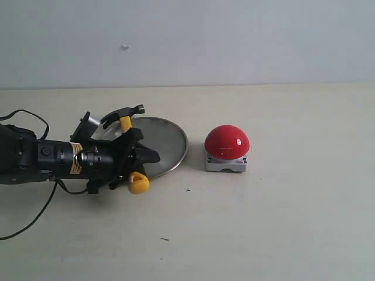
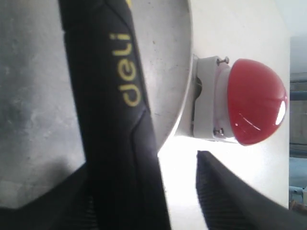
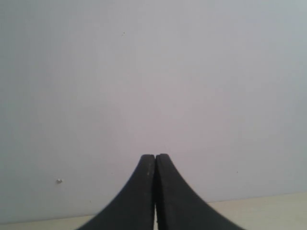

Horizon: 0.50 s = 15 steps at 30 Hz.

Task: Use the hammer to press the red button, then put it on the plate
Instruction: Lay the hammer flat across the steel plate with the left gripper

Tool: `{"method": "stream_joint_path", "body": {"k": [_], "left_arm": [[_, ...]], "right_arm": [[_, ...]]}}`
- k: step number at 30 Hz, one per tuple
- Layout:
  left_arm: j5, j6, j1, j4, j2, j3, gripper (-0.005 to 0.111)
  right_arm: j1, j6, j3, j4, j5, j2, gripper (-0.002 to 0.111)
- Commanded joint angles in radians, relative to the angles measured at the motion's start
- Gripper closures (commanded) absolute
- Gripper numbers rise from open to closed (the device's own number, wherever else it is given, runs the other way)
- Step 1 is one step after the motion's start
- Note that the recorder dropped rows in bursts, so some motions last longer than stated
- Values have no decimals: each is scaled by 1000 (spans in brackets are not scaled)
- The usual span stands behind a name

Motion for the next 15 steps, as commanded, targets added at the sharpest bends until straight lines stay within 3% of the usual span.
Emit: {"method": "stream_joint_path", "body": {"k": [1, 9, 15], "left_arm": [[15, 0, -1, 49, -2, 5, 41], [13, -15, -1, 58, -2, 5, 41], [-30, -116, 43, 212, -9, 5, 42]], "right_arm": [[-6, 0, 4, -8, 0, -6, 108], [-6, 0, 4, -8, 0, -6, 108], [-6, 0, 4, -8, 0, -6, 108]]}}
